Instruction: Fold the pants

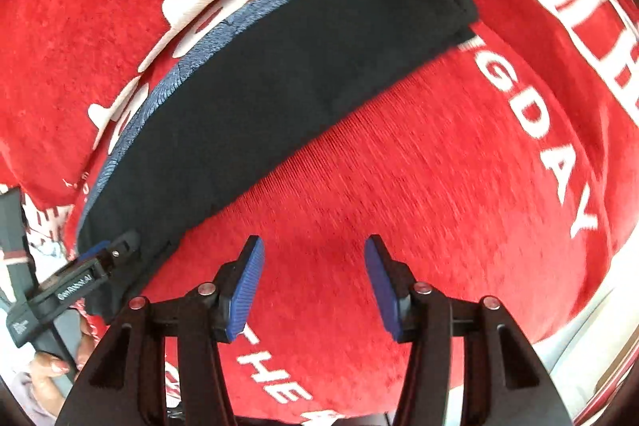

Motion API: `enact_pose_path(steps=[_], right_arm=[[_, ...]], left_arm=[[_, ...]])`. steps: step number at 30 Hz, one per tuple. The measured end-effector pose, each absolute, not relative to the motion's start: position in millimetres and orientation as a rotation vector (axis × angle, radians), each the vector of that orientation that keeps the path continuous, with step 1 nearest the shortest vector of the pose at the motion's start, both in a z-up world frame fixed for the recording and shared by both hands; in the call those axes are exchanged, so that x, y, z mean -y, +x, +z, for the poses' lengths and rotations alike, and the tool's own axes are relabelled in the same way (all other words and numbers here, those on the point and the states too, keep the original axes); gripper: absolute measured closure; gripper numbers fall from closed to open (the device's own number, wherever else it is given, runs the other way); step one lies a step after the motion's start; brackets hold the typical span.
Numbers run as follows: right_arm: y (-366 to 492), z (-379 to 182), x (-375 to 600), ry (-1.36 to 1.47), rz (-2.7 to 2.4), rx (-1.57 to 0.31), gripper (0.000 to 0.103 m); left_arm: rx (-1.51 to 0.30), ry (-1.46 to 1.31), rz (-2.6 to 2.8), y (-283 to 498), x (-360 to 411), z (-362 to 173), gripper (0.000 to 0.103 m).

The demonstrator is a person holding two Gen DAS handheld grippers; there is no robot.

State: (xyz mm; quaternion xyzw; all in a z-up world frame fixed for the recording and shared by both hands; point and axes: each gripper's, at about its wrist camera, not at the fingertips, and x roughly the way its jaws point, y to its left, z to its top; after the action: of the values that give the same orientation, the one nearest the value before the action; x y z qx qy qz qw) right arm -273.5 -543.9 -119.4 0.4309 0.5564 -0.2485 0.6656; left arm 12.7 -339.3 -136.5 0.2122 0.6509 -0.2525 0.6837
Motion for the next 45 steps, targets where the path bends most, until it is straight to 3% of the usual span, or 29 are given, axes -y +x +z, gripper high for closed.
enact_pose_path(steps=[24,35,45], right_arm=[[-291,-126,607,1.164,-0.457,-1.147,0.044],[-317,-161,671,1.448,-0.383,-0.88,0.043],[-302,-187,675,1.585,-0.34,-0.615,0.04]], left_arm=[[-1.408,0.498,-0.505,-11,402,-116,0.018],[-1.469,0.324,-0.459,-12,434,-150,0.018],[-1.438,0.363,-0.476,-21,440,-148,0.018]])
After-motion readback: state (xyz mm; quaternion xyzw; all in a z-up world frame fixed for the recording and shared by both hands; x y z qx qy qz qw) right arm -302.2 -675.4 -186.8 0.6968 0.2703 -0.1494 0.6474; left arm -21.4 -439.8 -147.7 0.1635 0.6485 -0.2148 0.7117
